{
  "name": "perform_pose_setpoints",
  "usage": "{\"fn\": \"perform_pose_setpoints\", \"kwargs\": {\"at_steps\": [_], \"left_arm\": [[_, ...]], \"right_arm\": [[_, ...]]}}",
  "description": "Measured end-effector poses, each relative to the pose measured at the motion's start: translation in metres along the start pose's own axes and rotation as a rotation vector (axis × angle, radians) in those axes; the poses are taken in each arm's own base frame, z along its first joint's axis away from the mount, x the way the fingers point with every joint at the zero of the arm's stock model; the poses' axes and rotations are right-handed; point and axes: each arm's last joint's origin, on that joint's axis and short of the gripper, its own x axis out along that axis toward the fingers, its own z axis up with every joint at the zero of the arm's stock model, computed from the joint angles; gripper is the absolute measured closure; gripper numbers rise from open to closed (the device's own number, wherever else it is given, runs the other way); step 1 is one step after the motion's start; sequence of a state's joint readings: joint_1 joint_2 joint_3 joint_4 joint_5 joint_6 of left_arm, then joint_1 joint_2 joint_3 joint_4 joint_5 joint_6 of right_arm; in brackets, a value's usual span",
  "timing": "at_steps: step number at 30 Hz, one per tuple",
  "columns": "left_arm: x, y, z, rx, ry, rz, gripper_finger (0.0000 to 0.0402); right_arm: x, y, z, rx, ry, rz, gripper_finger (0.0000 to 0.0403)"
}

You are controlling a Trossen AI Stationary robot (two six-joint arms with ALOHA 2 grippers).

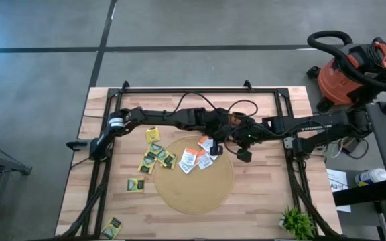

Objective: Pick & Place Tea
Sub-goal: Put the mango tea bag into the right section of the wooden organizer

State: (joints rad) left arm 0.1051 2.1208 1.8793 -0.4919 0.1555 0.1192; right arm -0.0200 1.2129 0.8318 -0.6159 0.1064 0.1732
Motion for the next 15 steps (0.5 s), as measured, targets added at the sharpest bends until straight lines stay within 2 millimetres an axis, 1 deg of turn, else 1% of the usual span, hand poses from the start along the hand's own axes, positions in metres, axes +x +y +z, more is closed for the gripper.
{"fn": "perform_pose_setpoints", "kwargs": {"at_steps": [3, 6, 8, 11, 13, 15], "left_arm": [[-0.002, 0.0, 0.004, -0.042, -0.02, 0.002, 0.0383], [-0.004, 0.0, 0.005, -0.071, -0.025, 0.02, 0.0354], [-0.005, 0.0, 0.004, -0.089, -0.013, 0.084, 0.0332], [-0.011, -0.002, 0.004, -0.113, 0.018, 0.224, 0.0303], [-0.017, -0.002, 0.003, -0.115, 0.048, 0.286, 0.0291], [-0.026, -0.004, 0.001, -0.131, 0.074, 0.294, 0.0286]], "right_arm": [[0.0, 0.0, -0.001, 0.001, 0.012, 0.0, 0.0394], [0.0, 0.0, -0.002, 0.003, 0.017, -0.001, 0.0394], [0.0, 0.0, -0.002, 0.012, 0.018, -0.002, 0.0394], [0.001, -0.001, -0.003, 0.031, 0.02, -0.006, 0.0394], [0.001, -0.001, -0.004, 0.048, 0.02, -0.009, 0.0394], [0.0, -0.002, -0.006, 0.064, 0.015, -0.015, 0.0394]]}}
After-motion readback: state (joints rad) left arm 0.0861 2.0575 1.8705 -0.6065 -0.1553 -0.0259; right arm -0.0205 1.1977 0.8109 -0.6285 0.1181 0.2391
